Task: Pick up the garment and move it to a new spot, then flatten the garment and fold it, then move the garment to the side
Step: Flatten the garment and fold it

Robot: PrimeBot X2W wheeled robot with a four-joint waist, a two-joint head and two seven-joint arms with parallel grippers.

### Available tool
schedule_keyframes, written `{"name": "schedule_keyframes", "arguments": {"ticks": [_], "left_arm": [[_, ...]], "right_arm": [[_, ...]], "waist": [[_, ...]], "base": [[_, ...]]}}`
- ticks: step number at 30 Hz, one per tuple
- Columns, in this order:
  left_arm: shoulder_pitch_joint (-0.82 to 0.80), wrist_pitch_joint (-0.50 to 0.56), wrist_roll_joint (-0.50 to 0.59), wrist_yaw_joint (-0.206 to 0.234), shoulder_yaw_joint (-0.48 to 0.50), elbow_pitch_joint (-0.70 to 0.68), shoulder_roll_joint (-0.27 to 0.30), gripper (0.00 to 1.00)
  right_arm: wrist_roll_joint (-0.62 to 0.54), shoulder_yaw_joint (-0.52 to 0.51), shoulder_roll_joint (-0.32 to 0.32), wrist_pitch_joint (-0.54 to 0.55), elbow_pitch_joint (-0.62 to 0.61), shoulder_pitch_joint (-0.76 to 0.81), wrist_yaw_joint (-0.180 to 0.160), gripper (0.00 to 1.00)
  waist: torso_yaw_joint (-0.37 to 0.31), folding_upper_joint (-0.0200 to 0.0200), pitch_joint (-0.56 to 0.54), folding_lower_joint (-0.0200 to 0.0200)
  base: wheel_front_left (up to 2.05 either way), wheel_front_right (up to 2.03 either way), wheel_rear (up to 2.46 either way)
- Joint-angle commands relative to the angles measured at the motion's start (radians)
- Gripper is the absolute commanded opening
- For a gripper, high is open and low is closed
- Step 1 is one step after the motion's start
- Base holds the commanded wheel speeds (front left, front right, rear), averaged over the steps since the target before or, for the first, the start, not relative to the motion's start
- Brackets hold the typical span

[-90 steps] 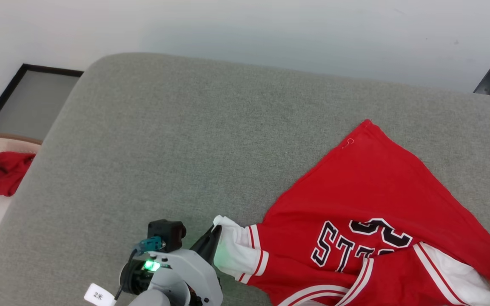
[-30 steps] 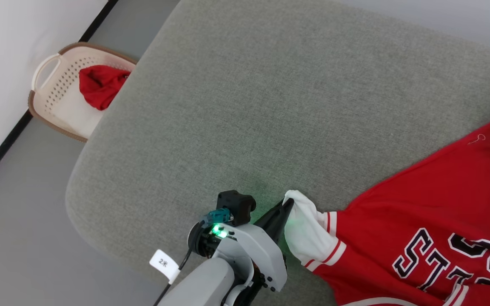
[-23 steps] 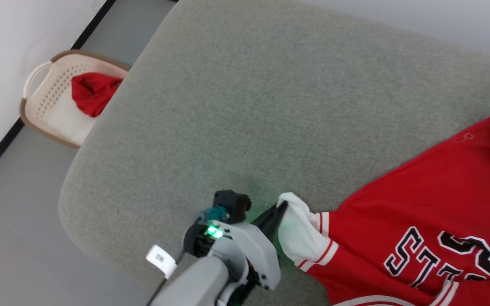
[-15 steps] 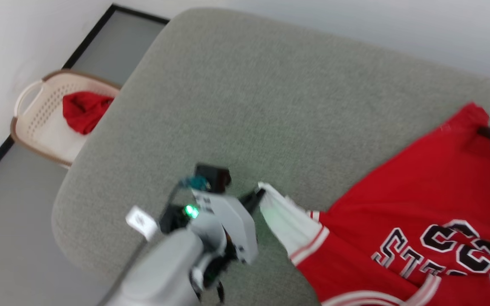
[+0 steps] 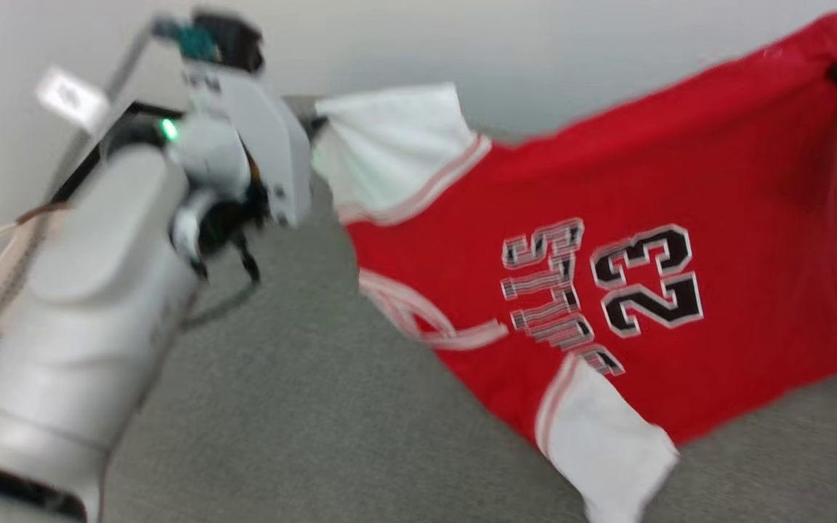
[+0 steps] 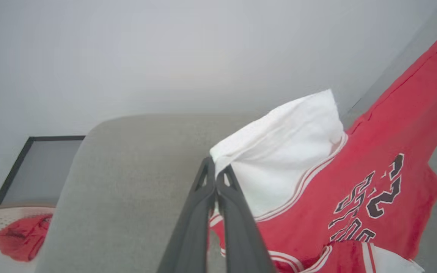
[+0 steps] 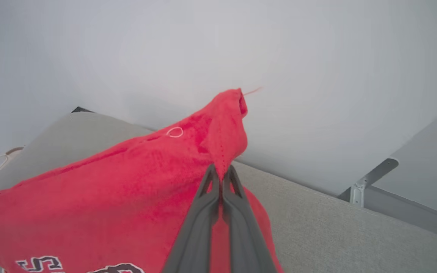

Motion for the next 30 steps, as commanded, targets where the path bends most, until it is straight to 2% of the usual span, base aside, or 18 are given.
{"name": "schedule_keyframes", "arguments": {"ticks": [1,8,13,21,30], "left_arm": [[-0.073,0.007,0.003,-0.015,0.006,0.054,-0.010,0.00],[-0.314,-0.049,0.069,-0.028,0.002,0.265,-0.041,0.00],[-0.446,-0.108,0.091,-0.017,0.019,0.369,-0.047,0.00],[-0.643,-0.257,0.120,-0.010,0.041,0.524,-0.052,0.00],[-0.816,-0.429,0.120,-0.039,0.070,0.611,-0.039,0.00]], "right_arm": [[-0.027,-0.025,0.020,-0.058,0.020,-0.034,0.000,0.00],[-0.084,-0.127,0.105,-0.238,0.136,-0.138,0.000,0.00],[-0.119,-0.153,0.148,-0.301,0.190,-0.197,0.000,0.00],[-0.151,-0.143,0.217,-0.356,0.251,-0.304,0.000,0.00],[-0.202,-0.153,0.275,-0.511,0.316,-0.437,-0.001,0.00]], "waist": [[-0.065,0.0000,-0.043,-0.0001],[-0.144,0.0000,-0.029,-0.0001],[-0.187,0.0000,0.001,-0.0001],[-0.260,0.0000,0.086,-0.0001],[-0.339,0.0000,0.244,-0.0001]], "base": [[0.00,0.00,0.00],[0.00,0.00,0.00],[0.00,0.00,0.00],[0.00,0.00,0.00],[0.00,0.00,0.00]]}}
